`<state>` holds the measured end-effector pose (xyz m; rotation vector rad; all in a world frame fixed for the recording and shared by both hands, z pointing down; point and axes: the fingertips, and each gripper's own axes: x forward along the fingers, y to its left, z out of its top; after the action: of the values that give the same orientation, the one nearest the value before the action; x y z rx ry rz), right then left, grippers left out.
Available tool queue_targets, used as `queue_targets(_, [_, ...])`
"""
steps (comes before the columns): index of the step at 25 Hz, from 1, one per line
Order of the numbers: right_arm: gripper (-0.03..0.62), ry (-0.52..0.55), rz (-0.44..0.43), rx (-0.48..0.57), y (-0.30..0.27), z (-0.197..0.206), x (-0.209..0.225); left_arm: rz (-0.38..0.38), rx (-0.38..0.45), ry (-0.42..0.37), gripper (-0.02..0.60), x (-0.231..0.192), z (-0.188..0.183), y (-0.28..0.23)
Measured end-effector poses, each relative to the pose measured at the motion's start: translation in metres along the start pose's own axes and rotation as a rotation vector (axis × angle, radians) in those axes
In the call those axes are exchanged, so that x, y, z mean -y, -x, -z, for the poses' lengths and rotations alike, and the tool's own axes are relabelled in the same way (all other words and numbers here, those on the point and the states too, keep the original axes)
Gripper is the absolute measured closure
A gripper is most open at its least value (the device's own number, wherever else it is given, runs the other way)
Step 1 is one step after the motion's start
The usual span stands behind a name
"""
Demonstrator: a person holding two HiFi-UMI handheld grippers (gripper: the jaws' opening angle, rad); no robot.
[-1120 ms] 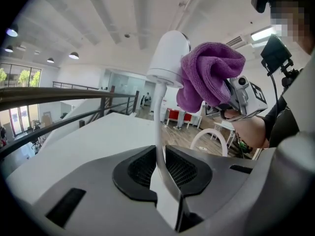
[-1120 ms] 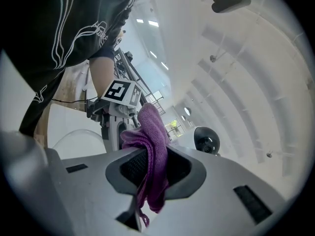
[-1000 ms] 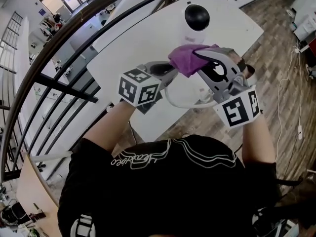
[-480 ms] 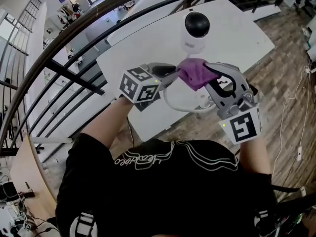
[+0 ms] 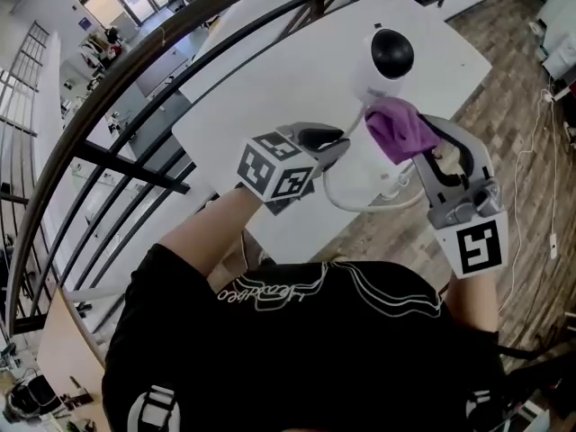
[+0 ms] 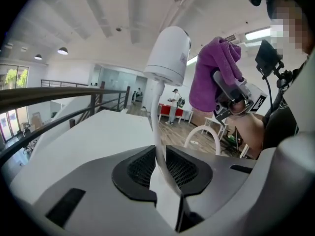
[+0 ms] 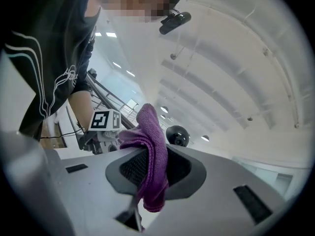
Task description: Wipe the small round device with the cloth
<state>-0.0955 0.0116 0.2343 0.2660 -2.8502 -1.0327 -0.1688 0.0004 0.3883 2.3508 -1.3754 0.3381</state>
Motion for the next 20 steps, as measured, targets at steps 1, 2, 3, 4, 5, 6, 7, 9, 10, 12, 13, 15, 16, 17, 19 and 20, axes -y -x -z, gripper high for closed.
queue_targets(1, [0.528,-0.004,0.041,-0.008,-0.005,-0.005,0.003,0.02,0.0,0.007,0.512,-0.002,-0.001,0.002])
queue_targets(2, [0.528,-0.011,0.083,-0.021,-0.009,-0.009,0.005,0.041,0.001,0.01,0.511,-0.005,-0.002,0.003])
queue_targets(3, [0.527,-0.021,0.123,-0.037,-0.014,-0.011,0.005,0.065,0.003,0.012,0.511,-0.007,-0.001,0.004])
queue_targets(4, [0.527,-0.031,0.162,-0.056,-0.018,-0.013,0.004,0.091,0.005,0.013,0.509,-0.008,0.0,0.006])
queue_targets(5, [0.528,-0.035,0.199,-0.079,-0.023,-0.016,0.001,0.118,0.006,0.014,0.509,-0.01,0.002,0.008])
queue_targets(6, [0.528,-0.031,0.236,-0.101,-0.027,-0.019,-0.002,0.144,0.007,0.014,0.509,-0.012,0.004,0.012])
queue_targets(7, [0.528,-0.022,0.273,-0.121,-0.03,-0.024,-0.005,0.167,0.007,0.016,0.509,-0.014,0.005,0.015])
queue_targets(9, [0.528,0.0,0.34,-0.156,-0.033,-0.033,-0.007,0.204,0.008,0.02,0.509,-0.014,0.005,0.017])
queue_targets(10, [0.528,0.012,0.367,-0.176,-0.032,-0.035,-0.007,0.219,0.008,0.023,0.509,-0.013,0.004,0.015])
queue_targets(12, [0.528,0.033,0.405,-0.212,-0.031,-0.04,-0.01,0.248,0.011,0.029,0.509,-0.009,0.004,0.011])
queue_targets(13, [0.528,0.038,0.418,-0.229,-0.033,-0.043,-0.012,0.263,0.012,0.03,0.509,-0.009,0.004,0.01])
queue_targets(15, [0.528,0.048,0.454,-0.26,-0.039,-0.05,-0.014,0.29,0.014,0.035,0.509,-0.011,0.006,0.012])
queue_targets(16, [0.528,0.06,0.478,-0.279,-0.043,-0.054,-0.014,0.302,0.015,0.041,0.509,-0.012,0.007,0.014])
queue_targets(17, [0.528,0.074,0.501,-0.301,-0.046,-0.059,-0.013,0.314,0.016,0.049,0.509,-0.013,0.008,0.016])
queue_targets(19, [0.528,0.098,0.535,-0.334,-0.05,-0.069,-0.01,0.338,0.018,0.063,0.509,-0.013,0.007,0.019])
queue_targets(20, [0.528,0.11,0.549,-0.343,-0.051,-0.075,-0.007,0.348,0.018,0.069,0.509,-0.012,0.006,0.02])
